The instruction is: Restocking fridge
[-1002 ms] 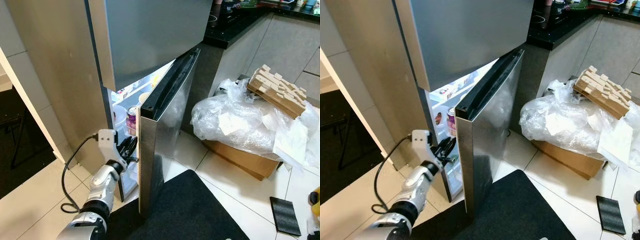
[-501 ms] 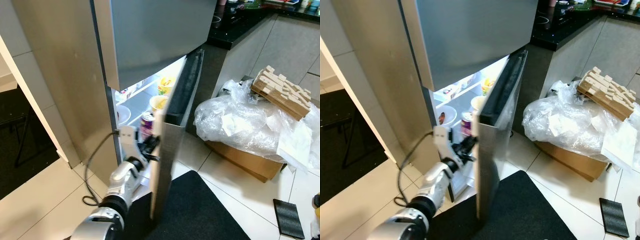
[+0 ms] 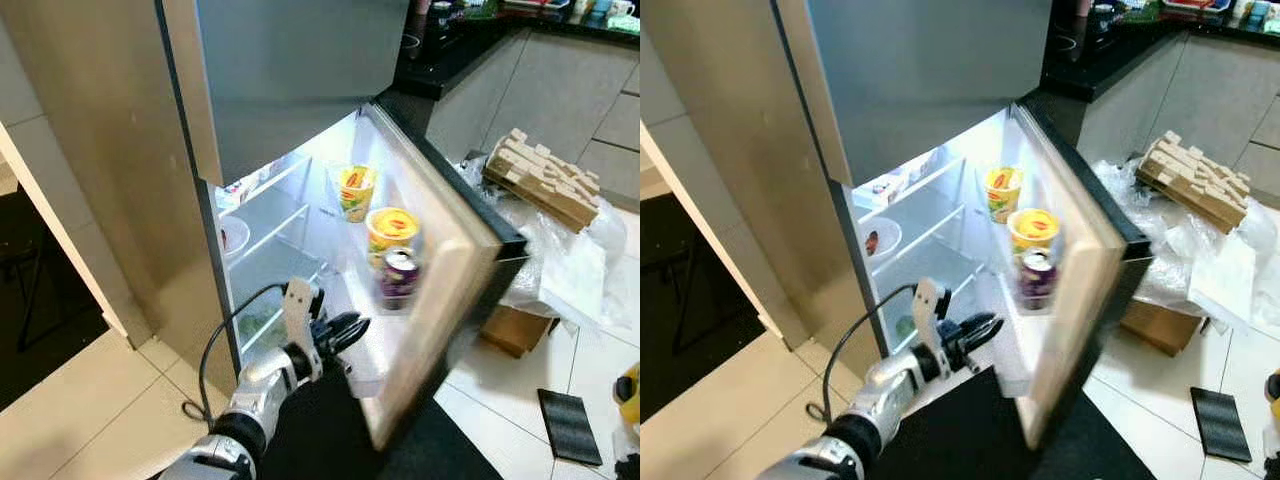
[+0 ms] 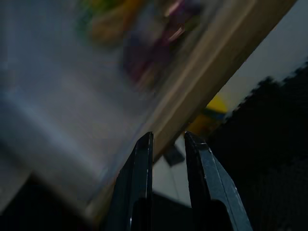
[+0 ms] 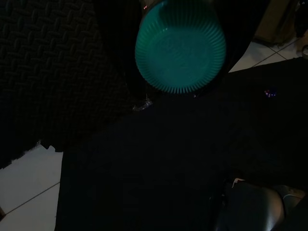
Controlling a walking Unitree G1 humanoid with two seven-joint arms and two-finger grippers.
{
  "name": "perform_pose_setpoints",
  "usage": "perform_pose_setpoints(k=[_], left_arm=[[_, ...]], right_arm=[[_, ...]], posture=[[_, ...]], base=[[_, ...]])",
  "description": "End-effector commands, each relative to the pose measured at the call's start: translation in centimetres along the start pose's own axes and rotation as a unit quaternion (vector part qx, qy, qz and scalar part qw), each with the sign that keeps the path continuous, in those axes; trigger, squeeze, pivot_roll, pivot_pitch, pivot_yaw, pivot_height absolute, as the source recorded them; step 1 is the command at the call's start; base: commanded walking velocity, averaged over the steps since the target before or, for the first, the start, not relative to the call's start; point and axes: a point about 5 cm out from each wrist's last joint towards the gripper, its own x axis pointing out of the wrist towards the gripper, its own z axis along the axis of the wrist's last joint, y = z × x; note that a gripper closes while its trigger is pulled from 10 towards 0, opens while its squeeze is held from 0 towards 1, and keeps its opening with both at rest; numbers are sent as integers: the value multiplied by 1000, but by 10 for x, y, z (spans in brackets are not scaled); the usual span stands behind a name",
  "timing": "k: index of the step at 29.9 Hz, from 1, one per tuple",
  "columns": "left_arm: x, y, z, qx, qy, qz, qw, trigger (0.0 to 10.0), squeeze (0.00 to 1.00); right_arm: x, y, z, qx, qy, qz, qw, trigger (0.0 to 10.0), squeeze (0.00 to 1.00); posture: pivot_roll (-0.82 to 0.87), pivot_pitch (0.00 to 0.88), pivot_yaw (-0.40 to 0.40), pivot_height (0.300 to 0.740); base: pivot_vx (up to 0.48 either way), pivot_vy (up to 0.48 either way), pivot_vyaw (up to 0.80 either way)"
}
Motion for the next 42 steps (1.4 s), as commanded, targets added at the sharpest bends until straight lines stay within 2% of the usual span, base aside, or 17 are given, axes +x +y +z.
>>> perform_pose_setpoints(k=[1,2,4,5,6,8,10,11,15,17,18,19,20,22,26,33,42], left_arm=[[-30,23,-21,-16,42,77,996,10000,0],[-30,23,-21,-16,42,77,996,10000,0],[-58,38,-39,-32,76,142,987,10000,0],[-58,38,-39,-32,76,142,987,10000,0],[-79,47,-52,-41,102,190,976,10000,0],[-109,54,-71,-57,139,254,955,10000,0],[-127,57,-82,-70,160,294,940,10000,0],[-127,57,-82,-70,160,294,940,10000,0],[-181,49,-121,-127,221,384,887,10000,0],[-181,49,-121,-127,221,384,887,10000,0],[-191,45,-129,-142,233,399,875,10000,0],[-209,35,-144,-164,261,419,854,10000,0],[-214,31,-148,-168,272,424,847,10000,0],[-218,27,-153,-173,281,427,842,10000,0],[-220,25,-156,-178,281,429,840,10000,0],[-214,31,-149,-179,260,433,844,10000,0],[-212,31,-148,-175,261,432,845,10000,0]], right_arm=[[0,1,-1,7,4,1,1000,10000,0],[0,1,-1,7,4,1,1000,10000,0],[0,2,0,4,2,0,1000,10000,0],[0,2,0,4,2,0,1000,10000,0],[0,2,1,2,-2,-1,1000,10000,0],[0,1,4,0,-8,-5,1000,10000,0],[0,1,7,2,-15,-7,1000,10000,0],[0,1,7,2,-15,-7,1000,10000,0],[0,1,14,0,-26,-7,1000,10000,0],[0,1,14,0,-26,-7,1000,10000,0],[0,1,15,-1,-27,-7,1000,10000,0],[0,0,17,-1,-30,-7,1000,10000,0],[0,0,18,-1,-30,-7,1000,10000,0],[0,0,18,-1,-31,-6,999,10000,0],[0,0,19,1,-33,-6,999,10000,0],[0,1,19,4,-32,-5,999,10000,0],[1,2,22,5,-34,-4,999,10000,0]], posture=[[-79,0,-14,740],[-79,0,-14,740],[-67,0,-18,740],[-67,0,-18,740],[-67,0,-18,740],[-67,0,-18,740],[-62,0,-15,740],[-62,0,-15,740],[-62,0,-16,740],[-62,0,-16,740],[-58,0,-18,740],[-57,0,-18,740],[-57,0,-18,740],[-57,0,-18,740],[-57,0,-18,740],[-52,0,-16,740],[-52,0,-13,740]], base=[[0,0,0],[0,0,0],[0,0,0],[0,0,0],[0,0,0],[0,0,0],[0,0,0],[0,0,0],[0,0,0],[0,0,0],[0,0,0],[0,0,0],[0,0,0],[0,0,0],[0,0,0],[0,0,0],[0,0,-800]])
